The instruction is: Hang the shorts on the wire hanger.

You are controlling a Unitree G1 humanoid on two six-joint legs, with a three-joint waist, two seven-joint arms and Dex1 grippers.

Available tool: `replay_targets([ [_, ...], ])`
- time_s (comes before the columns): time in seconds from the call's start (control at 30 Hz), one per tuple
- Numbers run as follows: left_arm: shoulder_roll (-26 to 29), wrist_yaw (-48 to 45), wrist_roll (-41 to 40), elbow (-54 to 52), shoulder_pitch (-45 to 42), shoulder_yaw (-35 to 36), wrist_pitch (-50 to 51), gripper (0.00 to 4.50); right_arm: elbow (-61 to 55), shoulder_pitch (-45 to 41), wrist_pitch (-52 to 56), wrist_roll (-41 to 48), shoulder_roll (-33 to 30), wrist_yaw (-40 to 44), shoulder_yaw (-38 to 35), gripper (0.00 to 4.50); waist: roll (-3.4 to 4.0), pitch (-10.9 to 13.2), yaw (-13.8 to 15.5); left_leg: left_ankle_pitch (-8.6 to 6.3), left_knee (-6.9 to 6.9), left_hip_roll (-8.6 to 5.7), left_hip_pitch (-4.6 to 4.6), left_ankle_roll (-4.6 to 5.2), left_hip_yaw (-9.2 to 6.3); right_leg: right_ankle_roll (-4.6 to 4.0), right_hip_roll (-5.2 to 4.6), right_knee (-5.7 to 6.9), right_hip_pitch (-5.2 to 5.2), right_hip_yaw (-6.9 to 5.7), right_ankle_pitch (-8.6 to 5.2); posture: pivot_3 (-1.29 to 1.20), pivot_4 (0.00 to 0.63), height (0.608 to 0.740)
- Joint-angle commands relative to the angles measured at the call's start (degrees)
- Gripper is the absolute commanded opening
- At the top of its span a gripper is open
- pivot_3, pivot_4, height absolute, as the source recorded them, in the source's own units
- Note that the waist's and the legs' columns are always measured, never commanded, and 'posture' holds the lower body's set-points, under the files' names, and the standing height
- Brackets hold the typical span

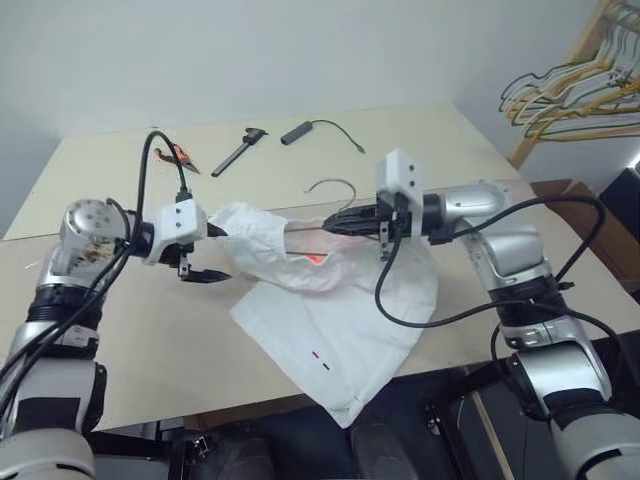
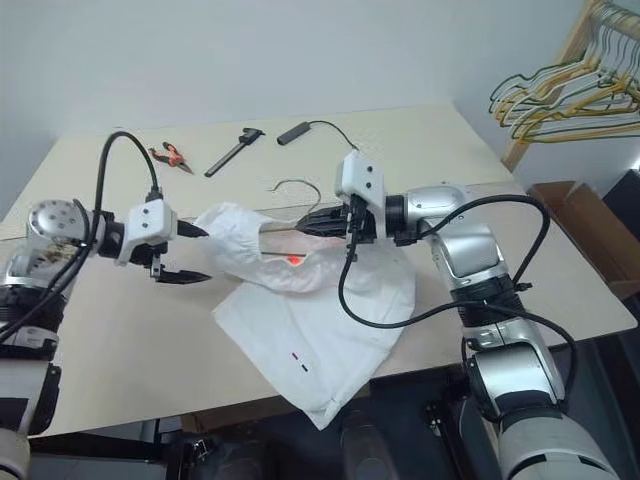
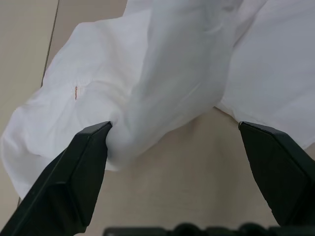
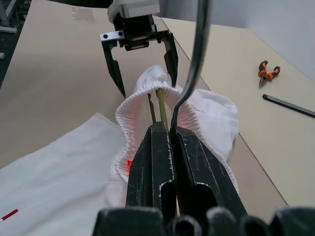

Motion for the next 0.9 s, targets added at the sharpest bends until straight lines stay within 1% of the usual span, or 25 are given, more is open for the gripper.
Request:
replay_targets([
  [0.03, -1.19, 4.64, 2.51, 2.77, -2.02, -0.23, -2.94, 4.49, -1.49, -1.87, -0.08, 1.21, -0.68, 1.03, -2.32, 0.0, 0.0, 0.0, 0.05, 0.0, 0.0, -0.01, 0.01, 0.0, 0.0, 0.0, -0.01, -0.01, 0.01, 0.0, 0.0, -0.11, 0.07, 0.74],
  [0.1, -3.02, 7.34, 3.12, 5.4, -3.44, 0.05, -4.21, 4.49, -1.87, -1.78, 0.22, 1.43, -1.14, 1.67, -2.47, 0.0, 0.0, 0.0, 0.14, 0.0, 0.0, -0.01, 0.0, 0.0, 0.0, 0.0, -0.01, 0.0, 0.01, -0.01, 0.0, -0.12, 0.068, 0.74],
  [0.13, -3.7, 6.97, 2.66, 6.31, -4.03, 0.28, -4.59, 4.49, -2.21, -1.69, 0.46, 1.6, -1.37, 1.91, -2.56, 0.0, -0.01, -0.01, 0.14, 0.0, 0.01, -0.02, 0.0, 0.0, 0.0, 0.0, -0.02, 0.0, 0.01, -0.01, 0.0, -0.12, 0.068, 0.74],
  [0.23, -4.55, 5.56, 1.47, 7.69, -4.77, 0.85, -5.63, 3.9, -2.8, -1.44, 0.77, 1.86, -1.88, 2.41, -2.77, 0.0, -0.02, -0.01, -0.06, 0.0, 0.0, -0.02, -0.02, 0.0, -0.01, 0.0, -0.01, -0.01, -0.01, -0.02, 0.0, -0.13, 0.066, 0.74],
  [0.27, -4.64, 5.13, 1.09, 7.95, -4.92, 1.03, -5.96, 3.64, -2.91, -1.38, 0.91, 1.88, -2.09, 2.44, -2.83, 0.0, -0.02, -0.01, -0.2, 0.0, 0.0, -0.02, -0.02, 0.0, -0.01, 0.0, -0.01, -0.01, -0.02, -0.02, 0.0, -0.13, 0.066, 0.74],
  [0.57, -4.87, 2.65, -0.3, 9.1, -5.94, 1.7, -6.31, 0.75, -3.05, -1.03, 1.52, 1.84, -2.97, 2.83, -3.32, 0.0, -0.02, -0.02, -0.54, 0.0, 0.0, -0.02, 0.0, -0.01, -0.01, 0.0, -0.01, 0.04, -0.01, 0.0, 0.0, -0.13, 0.066, 0.74],
  [0.63, -4.79, 1.73, -0.87, 8.87, -5.87, 1.96, -6.09, 0.18, -2.62, -1.13, 1.46, 1.76, -2.95, 2.88, -3.38, 0.0, -0.02, -0.01, -0.54, 0.0, 0.0, -0.02, 0.0, -0.01, -0.01, 0.0, -0.01, 0.03, -0.01, -0.01, 0.0, -0.13, 0.067, 0.74],
  [0.67, -4.74, 1.61, -0.95, 8.76, -5.83, 2.04, -6.1, 0.08, -2.46, -1.18, 1.46, 1.73, -2.93, 2.87, -3.41, 0.0, -0.02, -0.01, -0.53, 0.0, 0.0, -0.02, -0.01, -0.01, -0.01, 0.0, -0.01, 0.03, -0.01, -0.01, 0.0, -0.13, 0.067, 0.74],
  [0.77, -4.73, 2.45, -0.97, 8.19, -5.68, 2.55, -5.7, 0.08, -1.99, -1.34, 1.38, 1.6, -2.88, 2.83, -3.44, 0.0, -0.02, -0.01, -0.49, 0.0, 0.0, -0.02, -0.01, -0.01, -0.01, 0.0, -0.01, 0.03, -0.01, -0.01, 0.0, -0.12, 0.068, 0.74],
  [0.9, -3.75, 0.66, -1.39, 6.49, -5.11, 2.56, -5.06, 0.08, -1.08, -1.4, 0.95, 1.1, -2.84, 2.66, -3.31, 0.0, -0.02, -0.01, -0.48, 0.01, 0.0, -0.02, 0.0, -0.01, -0.01, 0.0, -0.01, 0.04, -0.01, -0.01, 0.0, -0.12, 0.07, 0.74],
])
